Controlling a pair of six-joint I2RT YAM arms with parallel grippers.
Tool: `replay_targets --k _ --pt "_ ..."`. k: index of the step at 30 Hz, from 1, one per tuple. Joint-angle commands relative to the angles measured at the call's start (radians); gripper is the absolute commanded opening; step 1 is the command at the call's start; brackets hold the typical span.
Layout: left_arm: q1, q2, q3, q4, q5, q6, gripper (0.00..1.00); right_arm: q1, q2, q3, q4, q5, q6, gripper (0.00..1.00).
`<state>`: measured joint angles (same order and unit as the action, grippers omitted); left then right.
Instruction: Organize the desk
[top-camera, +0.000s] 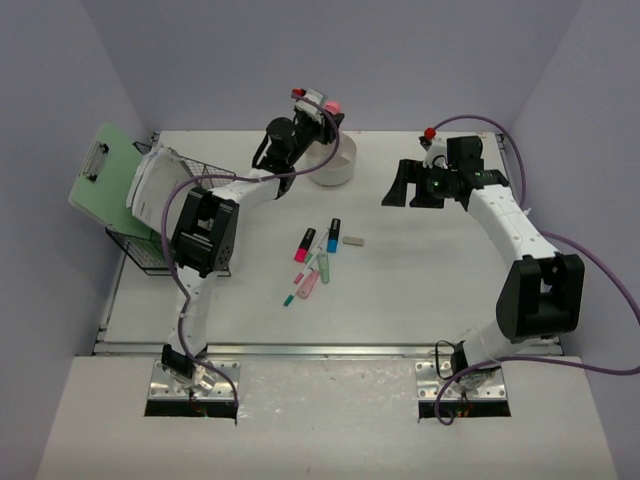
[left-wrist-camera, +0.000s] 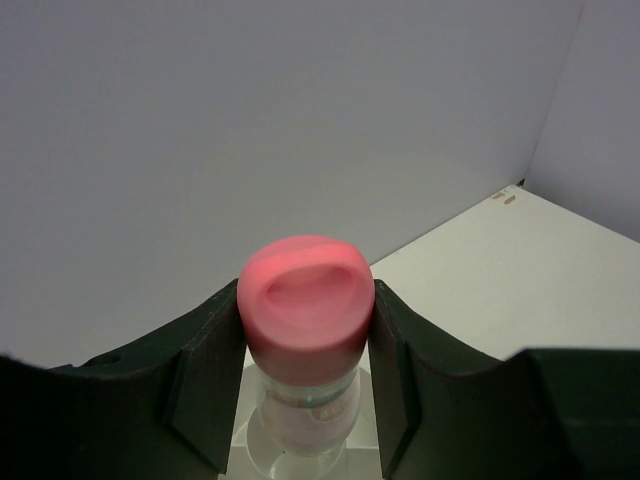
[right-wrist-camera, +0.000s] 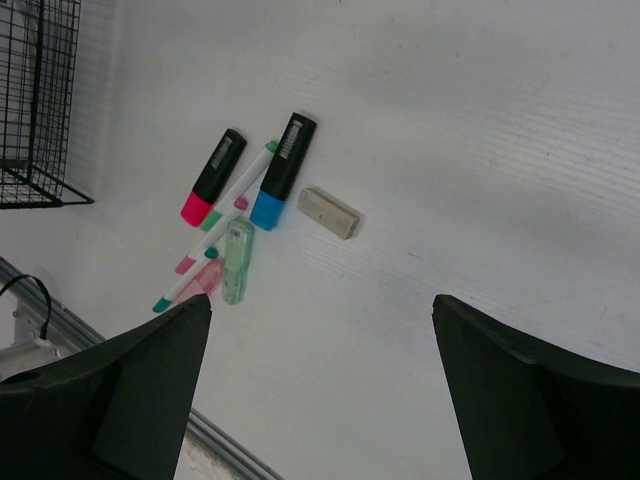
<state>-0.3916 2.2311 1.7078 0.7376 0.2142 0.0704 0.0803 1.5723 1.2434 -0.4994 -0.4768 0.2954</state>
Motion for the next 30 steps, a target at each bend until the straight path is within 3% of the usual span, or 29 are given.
replay_targets --k 1,8,26,27,30 --pt "-0.001 0.04 0.09 0.084 0.008 -0.007 0.0 -0.004 -0.007 -0.017 0.048 -0.016 0.003 0.92" --pt "0.002 0.081 0.102 0.061 -0.005 0.002 0.0 -0.004 -0.004 -0.022 0.053 -0.019 0.0 0.92" --pt "0.005 0.041 -0.046 0.049 0.008 -0.017 0.0 -0.004 0.017 -0.019 0.061 -0.031 0.008 0.92" --pt "0.005 0.041 -0.043 0.047 0.005 -0.018 0.02 -0.004 0.017 -0.019 0.061 -0.031 0.009 0.92" --pt "0.007 0.041 -0.037 0.042 0.005 -0.023 0.2 -0.004 0.018 -0.019 0.061 -0.034 0.011 0.92"
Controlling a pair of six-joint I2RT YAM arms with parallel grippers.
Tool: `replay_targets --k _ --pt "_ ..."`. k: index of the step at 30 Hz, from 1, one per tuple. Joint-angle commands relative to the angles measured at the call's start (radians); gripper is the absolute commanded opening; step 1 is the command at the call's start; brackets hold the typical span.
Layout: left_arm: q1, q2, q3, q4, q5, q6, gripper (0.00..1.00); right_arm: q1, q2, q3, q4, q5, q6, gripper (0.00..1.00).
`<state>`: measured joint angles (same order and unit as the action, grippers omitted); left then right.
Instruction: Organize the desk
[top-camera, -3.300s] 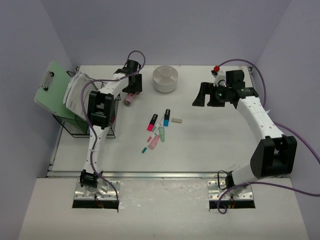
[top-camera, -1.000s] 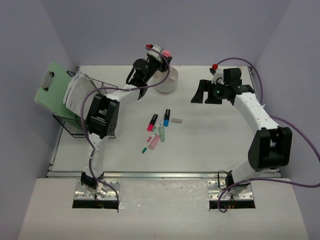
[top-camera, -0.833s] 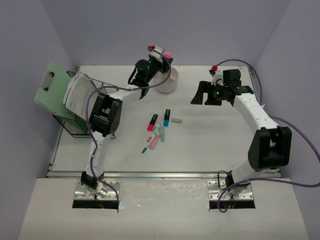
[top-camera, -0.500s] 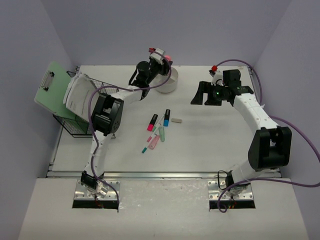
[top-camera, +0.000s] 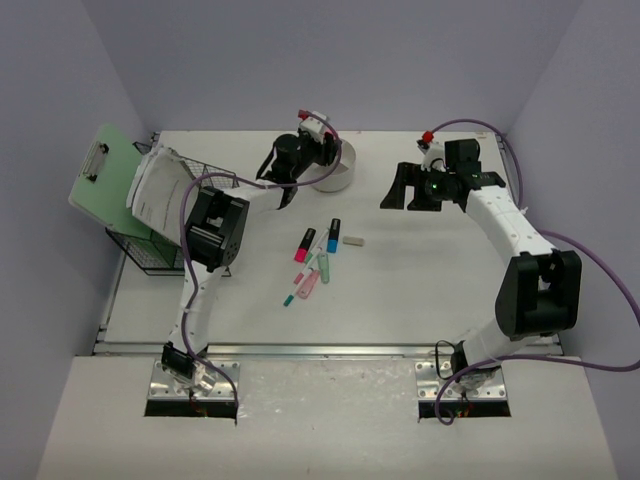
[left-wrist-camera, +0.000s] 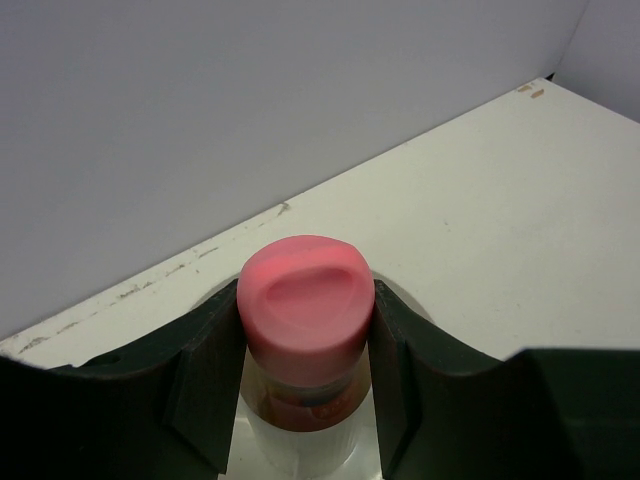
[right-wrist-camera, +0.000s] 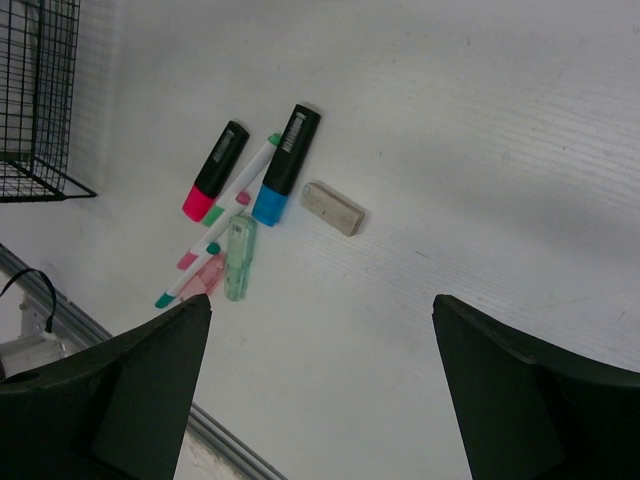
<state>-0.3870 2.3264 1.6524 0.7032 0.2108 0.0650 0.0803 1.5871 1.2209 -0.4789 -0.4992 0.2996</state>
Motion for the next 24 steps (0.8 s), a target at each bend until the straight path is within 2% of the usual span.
replay_targets --k 1,4,5,9,12,16,19,22,24 --pt "0.0 -0.058 0.023 0.075 0.006 -0.022 0.33 -0.004 0.004 0.005 0.04 -0.012 0.009 0.93" --pt "0.003 -0.074 0.05 0.042 -0.024 -0.036 0.37 -0.004 0.005 0.012 0.04 -0.019 0.009 0.94" --pt "0.008 -0.088 0.072 0.018 -0.012 -0.034 0.46 -0.004 0.007 0.022 0.039 -0.019 0.006 0.94" --pt "0.018 -0.163 0.153 -0.087 0.037 -0.025 0.66 -0.004 0.014 0.073 0.035 -0.033 0.0 0.95" --pt "0.02 -0.246 0.189 -0.183 0.031 -0.002 0.76 -0.002 0.017 0.105 0.03 -0.033 -0.001 0.97" --pt "0.022 -0.379 0.189 -0.3 -0.004 -0.01 0.77 0.0 0.012 0.14 0.035 -0.015 -0.042 0.98" --pt "0.025 -0.46 0.227 -0.461 0.019 0.001 0.76 0.011 -0.009 0.141 0.054 0.032 -0.133 0.98" --pt "0.029 -0.522 0.234 -0.738 0.07 0.047 0.77 0.043 -0.019 0.135 0.056 0.049 -0.261 0.96" --pt "0.049 -0.591 0.149 -0.831 0.105 0.034 0.86 0.09 -0.014 0.143 0.013 0.053 -0.401 0.94"
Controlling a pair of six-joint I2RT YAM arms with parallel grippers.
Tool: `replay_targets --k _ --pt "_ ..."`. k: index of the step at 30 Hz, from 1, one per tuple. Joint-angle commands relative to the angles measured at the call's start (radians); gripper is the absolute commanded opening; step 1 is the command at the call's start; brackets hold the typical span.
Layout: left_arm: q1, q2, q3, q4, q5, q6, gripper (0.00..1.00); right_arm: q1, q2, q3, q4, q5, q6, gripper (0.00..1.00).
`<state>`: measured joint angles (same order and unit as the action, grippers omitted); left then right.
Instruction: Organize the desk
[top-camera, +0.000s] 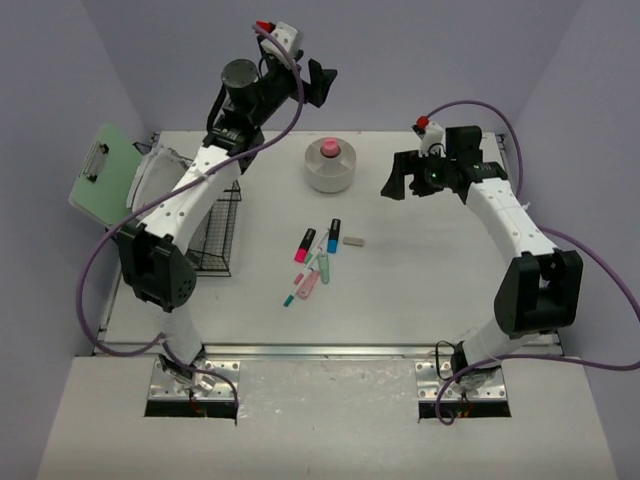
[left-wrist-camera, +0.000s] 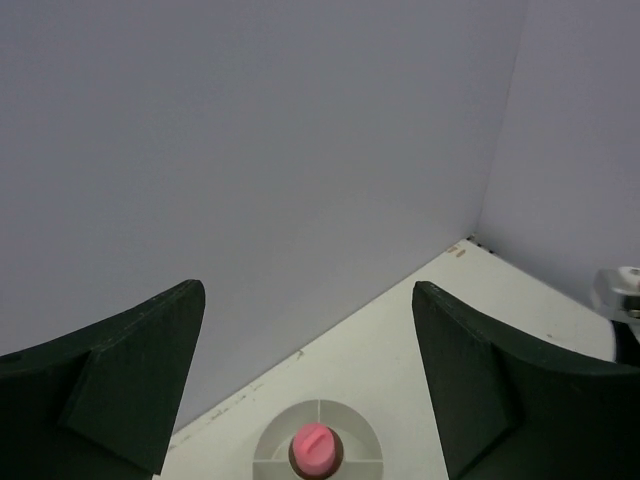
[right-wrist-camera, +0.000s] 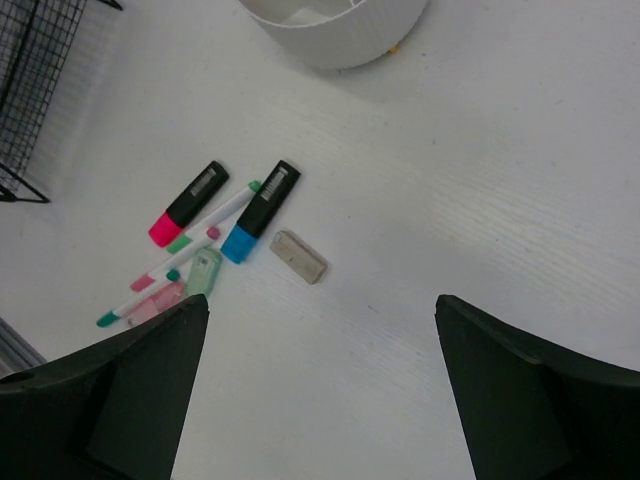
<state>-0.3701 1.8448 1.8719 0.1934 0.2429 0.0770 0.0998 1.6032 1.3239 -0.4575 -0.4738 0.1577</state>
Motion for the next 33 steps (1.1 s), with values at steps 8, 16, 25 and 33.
replay_targets --k 8,16,25,33 --pt "0.209 -0.321 -0.486 -0.352 0.342 -0.209 1.0 0.329 0.042 0.027 -0.139 0.233 -0.632 0.65" --pt "0.213 -0.383 -0.664 -0.332 0.299 -0.192 1.0 0.43 0.104 -0.01 -0.072 0.181 -0.921 0.56" --pt "0.232 -0.406 -0.762 -0.317 0.33 -0.191 1.0 0.436 0.213 0.046 -0.209 -0.097 -1.495 0.53" --pt "0.305 -0.457 -0.862 -0.297 0.393 -0.228 1.0 0.445 0.325 0.063 -0.246 -0.037 -1.886 0.52"
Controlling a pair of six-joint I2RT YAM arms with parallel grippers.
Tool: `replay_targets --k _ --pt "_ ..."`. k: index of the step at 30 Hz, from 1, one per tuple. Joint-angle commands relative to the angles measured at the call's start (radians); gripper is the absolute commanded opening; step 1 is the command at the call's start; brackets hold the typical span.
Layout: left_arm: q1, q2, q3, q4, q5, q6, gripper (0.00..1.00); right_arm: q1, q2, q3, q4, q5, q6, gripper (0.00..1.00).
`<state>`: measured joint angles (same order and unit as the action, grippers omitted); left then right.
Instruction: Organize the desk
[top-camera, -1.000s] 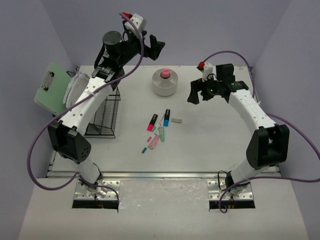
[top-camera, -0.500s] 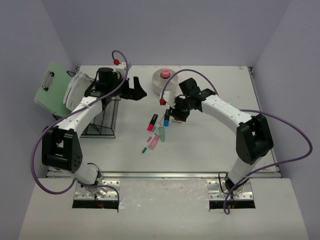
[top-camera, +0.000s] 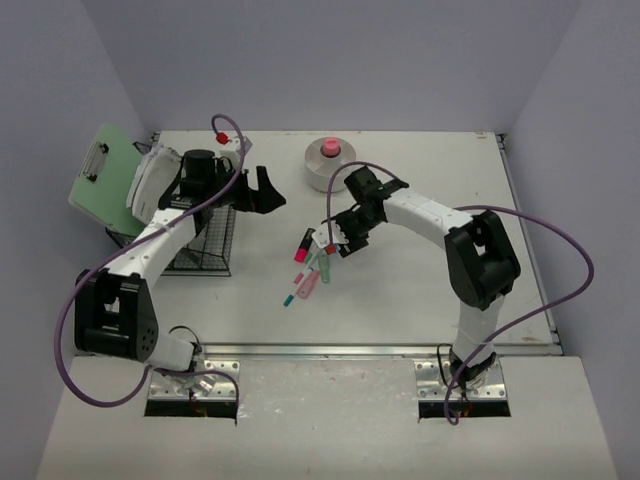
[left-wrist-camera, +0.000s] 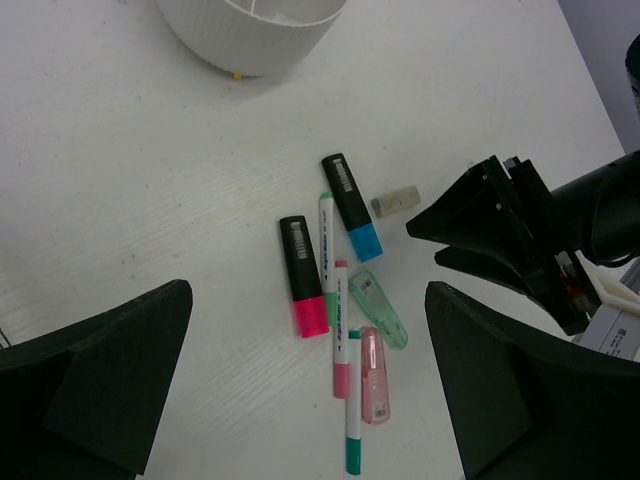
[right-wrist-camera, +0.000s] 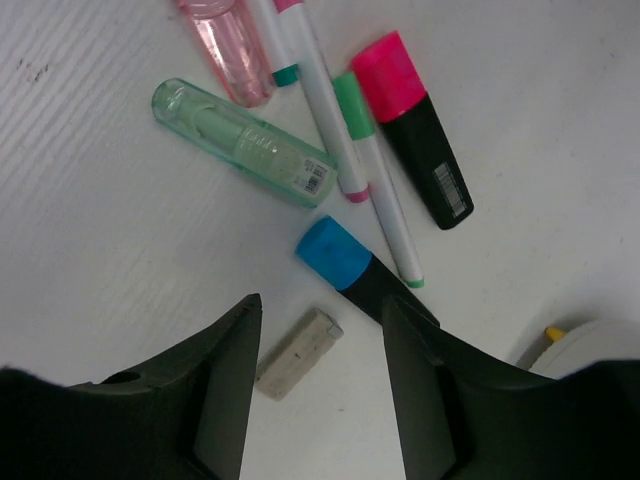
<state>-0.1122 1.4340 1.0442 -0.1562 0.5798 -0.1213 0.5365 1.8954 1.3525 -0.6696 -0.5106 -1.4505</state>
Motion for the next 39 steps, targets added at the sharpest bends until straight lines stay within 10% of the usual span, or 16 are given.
replay_targets --k 1,39 --pt "0.062 -0.049 -0.044 0.057 0.068 -0.036 1.0 0.008 0.049 0.04 -0.046 0.006 -0.323 0.51" --pt "0.281 0.066 -0.112 0.138 0.348 -0.146 1.0 0.101 0.306 0.179 -0.23 0.436 -1.062 0.37"
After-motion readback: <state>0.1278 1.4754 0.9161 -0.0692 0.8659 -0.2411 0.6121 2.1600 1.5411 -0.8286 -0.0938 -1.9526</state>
